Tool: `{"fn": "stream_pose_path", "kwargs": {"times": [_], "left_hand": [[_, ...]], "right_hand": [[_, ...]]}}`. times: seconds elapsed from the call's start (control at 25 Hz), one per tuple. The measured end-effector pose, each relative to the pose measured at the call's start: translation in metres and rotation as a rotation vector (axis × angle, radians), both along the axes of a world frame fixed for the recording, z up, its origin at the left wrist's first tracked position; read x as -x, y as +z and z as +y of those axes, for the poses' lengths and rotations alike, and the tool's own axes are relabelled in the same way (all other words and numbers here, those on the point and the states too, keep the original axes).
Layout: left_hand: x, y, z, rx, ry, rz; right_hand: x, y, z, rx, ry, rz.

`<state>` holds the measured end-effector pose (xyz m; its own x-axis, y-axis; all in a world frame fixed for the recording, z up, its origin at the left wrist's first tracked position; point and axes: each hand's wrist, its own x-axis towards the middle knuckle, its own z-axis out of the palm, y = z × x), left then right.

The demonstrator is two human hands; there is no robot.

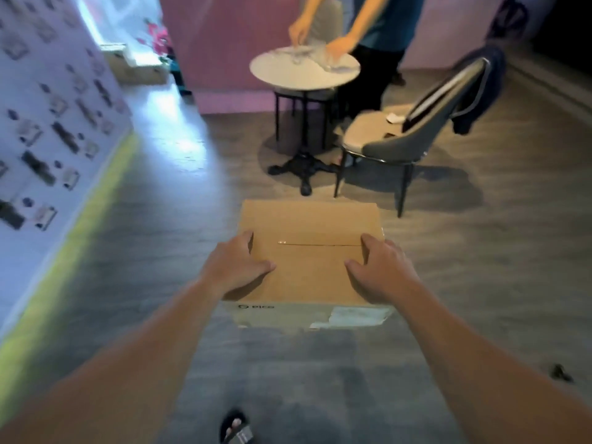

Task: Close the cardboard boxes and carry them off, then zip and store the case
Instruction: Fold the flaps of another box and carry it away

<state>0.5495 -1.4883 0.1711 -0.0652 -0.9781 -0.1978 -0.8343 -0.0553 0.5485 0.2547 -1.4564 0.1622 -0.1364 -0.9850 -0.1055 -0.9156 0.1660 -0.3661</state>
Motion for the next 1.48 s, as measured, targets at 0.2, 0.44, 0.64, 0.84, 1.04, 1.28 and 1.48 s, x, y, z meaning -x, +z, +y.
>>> {"fn": "stream_pose_path", "kwargs": {"times": [0.2, 0.44, 0.64, 0.84, 1.04, 1.28, 1.48], "left_hand": [[-0.133, 0.027, -0.023, 0.023, 0.187, -0.04], [-0.255, 0.047, -0.083, 0.069, 0.328, -0.013], [-0.324, 0.054, -0.156, 0.077, 0.372, 0.032], [-0.387, 0.056, -0.272, 0.079, 0.384, 0.009], [-0.457, 0.085, -0.412, 0.128, 0.444, -0.026], [-0.553, 0.094, -0.56, 0.169, 0.464, -0.009], [-0.645, 0.074, -0.706, 0.228, 0.467, -0.017]], "right_hand": [[-0.134, 0.03, -0.076, 0.025, 0.159, -0.01], [-0.267, 0.062, -0.177, 0.07, 0.296, 0.032], [-0.341, 0.067, -0.27, 0.072, 0.38, 0.043], [-0.407, 0.062, -0.397, 0.053, 0.426, -0.033], [-0.479, 0.084, -0.553, 0.075, 0.493, -0.079], [-0.576, 0.092, -0.721, 0.097, 0.527, -0.097], [-0.661, 0.081, -0.871, 0.128, 0.537, -0.087]]}}
